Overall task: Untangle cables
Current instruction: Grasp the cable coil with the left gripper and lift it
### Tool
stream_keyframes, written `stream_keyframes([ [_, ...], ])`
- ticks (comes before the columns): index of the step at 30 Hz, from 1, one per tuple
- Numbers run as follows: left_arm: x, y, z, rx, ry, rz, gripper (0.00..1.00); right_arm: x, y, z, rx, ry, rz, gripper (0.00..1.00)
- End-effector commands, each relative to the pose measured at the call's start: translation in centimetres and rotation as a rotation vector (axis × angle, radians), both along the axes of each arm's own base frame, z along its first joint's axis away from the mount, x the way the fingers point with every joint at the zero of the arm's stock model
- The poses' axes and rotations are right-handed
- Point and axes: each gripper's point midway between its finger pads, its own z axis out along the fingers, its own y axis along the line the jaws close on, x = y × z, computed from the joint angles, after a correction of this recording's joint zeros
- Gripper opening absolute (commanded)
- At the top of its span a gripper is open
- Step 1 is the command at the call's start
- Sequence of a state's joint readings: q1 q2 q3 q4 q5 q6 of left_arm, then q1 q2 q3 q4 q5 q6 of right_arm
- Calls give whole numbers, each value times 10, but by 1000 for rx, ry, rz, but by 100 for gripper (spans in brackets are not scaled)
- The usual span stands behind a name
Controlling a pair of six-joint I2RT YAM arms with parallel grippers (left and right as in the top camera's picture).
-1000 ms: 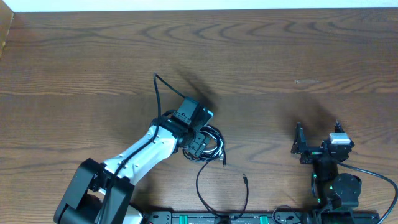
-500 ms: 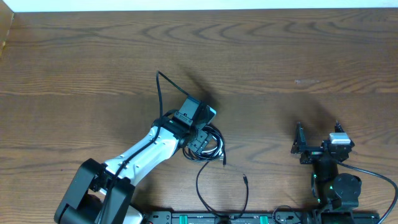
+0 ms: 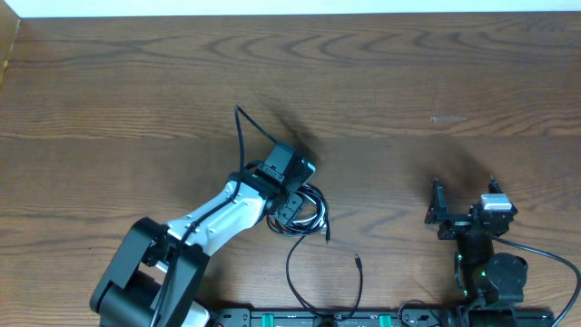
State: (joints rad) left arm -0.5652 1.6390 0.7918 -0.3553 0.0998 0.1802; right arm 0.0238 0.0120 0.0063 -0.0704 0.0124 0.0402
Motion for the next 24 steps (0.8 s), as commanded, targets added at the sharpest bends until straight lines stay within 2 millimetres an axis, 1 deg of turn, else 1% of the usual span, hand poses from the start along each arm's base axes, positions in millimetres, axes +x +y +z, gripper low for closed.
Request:
stream_keyframes([
  [1,-7,3,-10,22,27,-9,52,0,0,0,-13,0,0,99],
  [5,-4,2,-9,15,18,-2,49,0,0,0,-13,0,0,99],
  [7,-3,1,-9,12,14,-2,39,0,0,0,-13,0,0,99],
  [8,-3,1,-8,10,11,-2,29,0,0,0,-13,0,0,99],
  [9,-1,0,-8,7,6,-2,14,0,0,0,-13,0,0,99],
  [10,0,-1,-7,3,0,-2,8,0,0,0,-13,0,0,99],
  [13,8,-6,0,-17,-33,-2,8,0,0,0,-13,0,0,99],
  [16,18,-12,16,-50,-84,-2,8,0,0,0,-13,0,0,99],
  [20,30,-20,48,-111,-180,-2,8,0,0,0,-13,0,0,99],
  [22,36,-24,70,-153,-245,-2,8,0,0,0,-13,0,0,99],
  [24,42,-27,97,-202,-322,-1,8,0,0,0,-13,0,0,99],
])
